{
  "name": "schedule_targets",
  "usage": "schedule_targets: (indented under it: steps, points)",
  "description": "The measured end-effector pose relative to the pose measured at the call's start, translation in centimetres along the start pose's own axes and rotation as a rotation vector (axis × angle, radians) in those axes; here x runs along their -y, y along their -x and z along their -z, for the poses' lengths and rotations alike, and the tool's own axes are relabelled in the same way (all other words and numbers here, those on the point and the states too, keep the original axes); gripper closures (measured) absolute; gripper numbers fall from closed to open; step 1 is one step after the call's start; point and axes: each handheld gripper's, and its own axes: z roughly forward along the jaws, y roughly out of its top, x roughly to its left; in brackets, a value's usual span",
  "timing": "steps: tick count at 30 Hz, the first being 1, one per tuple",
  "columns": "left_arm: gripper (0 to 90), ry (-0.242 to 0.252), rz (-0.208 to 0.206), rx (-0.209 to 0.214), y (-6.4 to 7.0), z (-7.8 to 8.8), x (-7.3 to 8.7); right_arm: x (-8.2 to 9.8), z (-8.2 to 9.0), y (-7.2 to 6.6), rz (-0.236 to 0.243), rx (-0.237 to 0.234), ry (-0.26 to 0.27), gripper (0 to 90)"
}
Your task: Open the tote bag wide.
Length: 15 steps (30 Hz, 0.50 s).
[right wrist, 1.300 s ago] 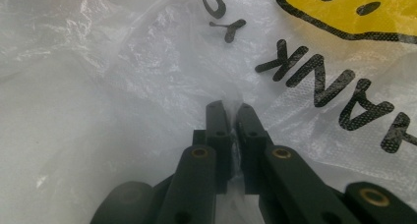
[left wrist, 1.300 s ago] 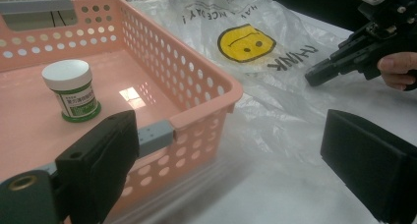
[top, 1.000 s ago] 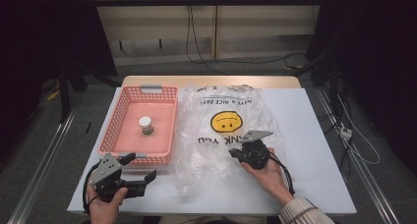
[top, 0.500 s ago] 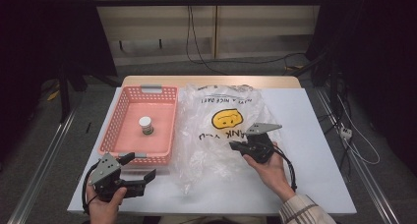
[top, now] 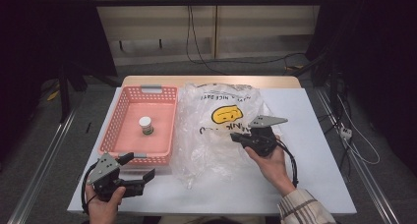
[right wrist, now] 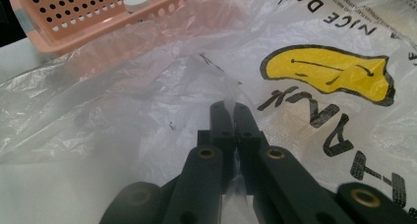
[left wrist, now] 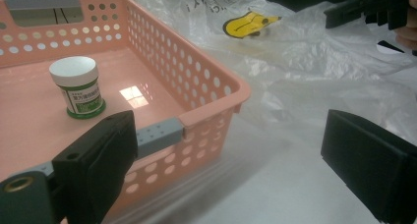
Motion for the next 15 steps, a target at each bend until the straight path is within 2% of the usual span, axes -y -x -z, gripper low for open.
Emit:
schedule_targets:
  steps: [6,11,15]
  points:
    - [6.8,0.001,0.001,0.002,-0.09,0.06,0.02,-0.80,0.00,0.07,0.006,0.005,0.017,90.0]
    - [6.9,0.004,0.003,0.004,-0.10,0.03,-0.04,-0.74,-0.32,0.13,0.004,0.013,0.027,90.0]
    - [7.3,0.004,0.004,0.008,-0.11,0.17,-0.09,-1.04,0.11,-0.08,0.002,0.012,0.050,90.0]
